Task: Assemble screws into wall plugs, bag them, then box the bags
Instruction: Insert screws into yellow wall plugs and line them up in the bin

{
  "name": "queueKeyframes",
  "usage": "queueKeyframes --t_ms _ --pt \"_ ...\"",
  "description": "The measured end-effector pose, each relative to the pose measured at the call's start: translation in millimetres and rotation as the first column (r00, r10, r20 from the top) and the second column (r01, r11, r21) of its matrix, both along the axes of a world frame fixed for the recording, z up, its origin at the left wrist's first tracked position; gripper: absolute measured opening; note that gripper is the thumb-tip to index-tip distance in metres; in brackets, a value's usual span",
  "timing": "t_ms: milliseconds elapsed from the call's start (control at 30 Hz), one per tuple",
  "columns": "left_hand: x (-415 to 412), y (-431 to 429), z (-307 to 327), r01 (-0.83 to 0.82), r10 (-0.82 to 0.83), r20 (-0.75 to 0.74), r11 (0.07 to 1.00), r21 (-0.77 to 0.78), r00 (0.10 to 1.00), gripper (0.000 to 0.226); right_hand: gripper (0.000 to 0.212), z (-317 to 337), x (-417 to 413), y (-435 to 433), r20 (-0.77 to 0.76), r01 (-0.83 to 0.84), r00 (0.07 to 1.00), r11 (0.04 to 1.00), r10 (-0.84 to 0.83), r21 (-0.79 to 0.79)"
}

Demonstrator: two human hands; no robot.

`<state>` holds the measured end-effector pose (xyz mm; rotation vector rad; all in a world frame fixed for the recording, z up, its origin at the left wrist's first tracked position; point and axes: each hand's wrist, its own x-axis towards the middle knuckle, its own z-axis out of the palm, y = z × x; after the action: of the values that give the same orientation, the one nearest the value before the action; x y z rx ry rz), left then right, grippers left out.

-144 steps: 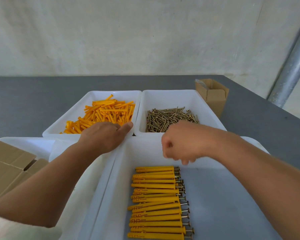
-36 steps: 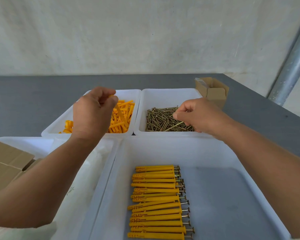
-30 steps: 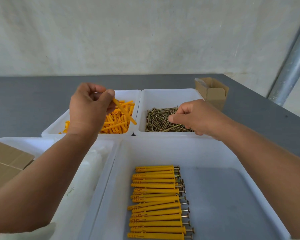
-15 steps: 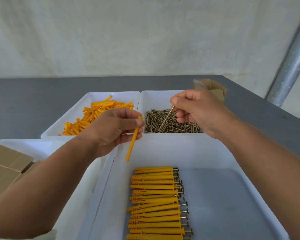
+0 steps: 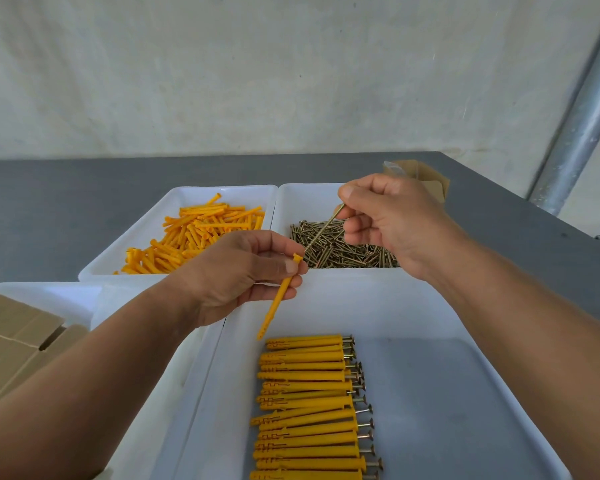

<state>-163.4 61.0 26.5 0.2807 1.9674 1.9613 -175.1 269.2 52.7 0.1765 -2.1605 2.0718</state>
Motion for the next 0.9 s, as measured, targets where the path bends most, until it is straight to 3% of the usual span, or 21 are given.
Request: queueKeyframes --t_ms 367,633,900 --pt "0.9 1.1 -0.8 0.015 -0.016 -0.014 1.000 -0.020 1.000 0.032 0.007 -4.9 -0.7 -2.1 0.011 -0.053 0.999 0.998 0.053 0.040" --pt "1.4 1.1 -0.3 0.004 -0.004 -0.017 0.999 -0.039 1.000 0.021 0.002 -7.4 -1.6 -3.8 0.012 -0.061 0.998 0.993 0.060 0.097" --pt "1.9 1.2 0.1 -0.006 0.005 -0.013 0.999 -0.050 1.000 0.026 0.008 -10.2 -0.4 -5.9 0.011 -0.088 0.996 0.973 0.088 0.215"
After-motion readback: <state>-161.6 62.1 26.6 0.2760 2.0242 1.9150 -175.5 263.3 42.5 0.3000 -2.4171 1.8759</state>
